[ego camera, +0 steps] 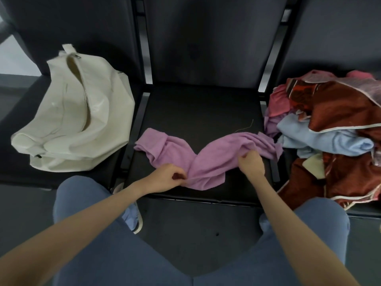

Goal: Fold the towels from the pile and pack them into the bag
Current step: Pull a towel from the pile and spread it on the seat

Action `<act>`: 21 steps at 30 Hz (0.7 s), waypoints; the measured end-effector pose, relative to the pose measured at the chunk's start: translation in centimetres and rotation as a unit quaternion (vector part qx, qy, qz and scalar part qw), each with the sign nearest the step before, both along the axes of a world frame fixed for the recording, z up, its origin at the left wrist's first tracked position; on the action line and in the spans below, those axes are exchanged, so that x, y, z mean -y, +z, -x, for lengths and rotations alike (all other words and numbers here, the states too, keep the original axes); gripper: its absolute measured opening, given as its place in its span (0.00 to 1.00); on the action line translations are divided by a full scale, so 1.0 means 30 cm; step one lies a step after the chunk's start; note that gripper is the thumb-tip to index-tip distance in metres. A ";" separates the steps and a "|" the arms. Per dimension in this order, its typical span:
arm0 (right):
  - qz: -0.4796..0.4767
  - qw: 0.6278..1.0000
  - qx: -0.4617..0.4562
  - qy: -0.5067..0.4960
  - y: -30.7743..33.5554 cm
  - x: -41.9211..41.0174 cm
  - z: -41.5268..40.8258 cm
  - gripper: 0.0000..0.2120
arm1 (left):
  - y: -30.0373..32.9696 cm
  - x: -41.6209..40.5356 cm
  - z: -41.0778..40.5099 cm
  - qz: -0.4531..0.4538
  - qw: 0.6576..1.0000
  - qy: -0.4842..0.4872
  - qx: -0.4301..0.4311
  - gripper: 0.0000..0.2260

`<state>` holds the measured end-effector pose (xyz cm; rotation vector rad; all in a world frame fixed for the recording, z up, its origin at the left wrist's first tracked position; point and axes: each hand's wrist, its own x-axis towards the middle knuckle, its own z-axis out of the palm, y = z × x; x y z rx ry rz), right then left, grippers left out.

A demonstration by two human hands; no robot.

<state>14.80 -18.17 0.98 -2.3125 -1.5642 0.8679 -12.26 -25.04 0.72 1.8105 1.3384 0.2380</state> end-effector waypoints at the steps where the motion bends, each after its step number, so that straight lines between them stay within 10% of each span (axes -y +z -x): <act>1: 0.009 0.999 -0.001 -0.035 -0.017 0.021 0.004 0.19 | -0.002 0.006 -0.003 -0.008 0.999 0.031 0.004 0.03; 4: 0.012 0.993 0.029 -0.117 -0.037 0.044 0.027 0.29 | -0.007 0.002 0.010 -0.091 0.969 0.231 -0.010 0.05; 9: 0.008 0.988 0.041 -0.148 -0.049 0.002 0.036 0.26 | -0.037 -0.073 0.110 -0.049 0.813 0.580 -0.005 0.14; 16: -0.250 0.929 -0.145 -0.231 0.040 0.018 0.050 0.05 | -0.055 -0.180 0.111 0.064 0.795 0.601 0.055 0.16; 21: -0.312 0.946 -0.069 0.049 0.112 0.066 0.079 0.04 | -0.005 -0.221 0.103 0.022 0.780 0.623 0.049 0.10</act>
